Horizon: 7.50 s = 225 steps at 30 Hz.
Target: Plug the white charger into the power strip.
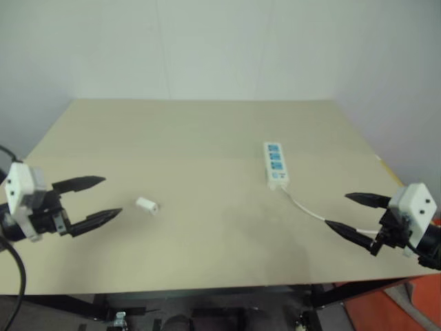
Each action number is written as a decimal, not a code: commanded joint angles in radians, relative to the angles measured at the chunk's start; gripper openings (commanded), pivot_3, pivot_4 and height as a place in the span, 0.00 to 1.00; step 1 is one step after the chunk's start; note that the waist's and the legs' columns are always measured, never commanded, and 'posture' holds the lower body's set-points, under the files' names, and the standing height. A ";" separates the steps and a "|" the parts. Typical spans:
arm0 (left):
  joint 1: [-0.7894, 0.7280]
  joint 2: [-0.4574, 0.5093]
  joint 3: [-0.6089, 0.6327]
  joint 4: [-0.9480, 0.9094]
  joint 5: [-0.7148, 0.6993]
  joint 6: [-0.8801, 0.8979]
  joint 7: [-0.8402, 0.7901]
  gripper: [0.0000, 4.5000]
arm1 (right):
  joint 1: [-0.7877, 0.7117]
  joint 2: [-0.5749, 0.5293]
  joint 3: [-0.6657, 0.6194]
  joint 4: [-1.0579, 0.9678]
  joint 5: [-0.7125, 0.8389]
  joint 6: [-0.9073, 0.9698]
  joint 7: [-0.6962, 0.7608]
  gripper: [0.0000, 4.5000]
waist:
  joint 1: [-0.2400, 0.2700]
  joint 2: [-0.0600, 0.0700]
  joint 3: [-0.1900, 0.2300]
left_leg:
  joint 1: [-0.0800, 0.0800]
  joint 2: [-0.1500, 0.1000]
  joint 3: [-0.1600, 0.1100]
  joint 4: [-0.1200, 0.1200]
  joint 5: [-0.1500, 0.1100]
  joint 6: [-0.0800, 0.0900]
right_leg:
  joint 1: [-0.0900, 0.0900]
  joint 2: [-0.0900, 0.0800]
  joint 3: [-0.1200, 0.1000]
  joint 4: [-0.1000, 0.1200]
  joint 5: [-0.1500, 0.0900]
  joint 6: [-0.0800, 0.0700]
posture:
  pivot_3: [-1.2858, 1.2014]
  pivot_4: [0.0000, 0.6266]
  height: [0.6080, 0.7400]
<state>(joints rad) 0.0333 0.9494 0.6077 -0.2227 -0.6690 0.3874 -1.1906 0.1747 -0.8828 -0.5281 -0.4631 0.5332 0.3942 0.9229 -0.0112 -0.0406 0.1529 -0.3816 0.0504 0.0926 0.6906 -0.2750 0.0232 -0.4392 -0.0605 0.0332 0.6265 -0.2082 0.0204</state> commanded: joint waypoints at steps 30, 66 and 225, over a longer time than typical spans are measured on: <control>-0.116 0.021 -0.081 0.043 0.017 -0.039 -0.025 1.00 | -0.819 0.638 0.426 0.686 -0.434 -0.068 -0.828 0.99 | -0.025 0.000 0.000 | -0.004 -0.001 0.002 -0.001 0.001 -0.001 | -0.006 0.001 0.002 0.003 0.005 -0.008 | 0.52 0.24 1.00; -0.056 0.008 -0.054 0.033 0.025 -0.064 -0.021 1.00 | -0.917 0.834 0.465 1.084 -0.531 -0.286 -1.041 0.99 | -0.059 0.000 0.000 | -0.014 0.000 0.000 -0.003 0.004 -0.005 | -0.018 0.001 0.001 0.006 0.009 -0.010 | 0.52 0.24 1.00; -1.469 -0.119 -1.847 1.082 0.625 -0.998 -0.424 1.00 | -0.839 0.607 0.727 1.269 -0.404 -0.779 0.515 0.76 | -0.033 -0.004 0.000 | 0.003 0.000 0.005 -0.006 0.003 -0.004 | -0.004 0.005 0.007 0.004 0.007 -0.010 | 0.52 0.24 1.00</control>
<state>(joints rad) -1.4323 0.8155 -1.2230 0.8789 -0.0057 -0.6426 -1.6115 -0.6754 -0.2776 0.1844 0.8223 0.1413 -0.3934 1.4345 -0.0444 -0.0449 0.1533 -0.3785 0.0508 0.0971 0.6842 -0.2720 0.0195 -0.4437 -0.0554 0.0403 0.6310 -0.2015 0.0109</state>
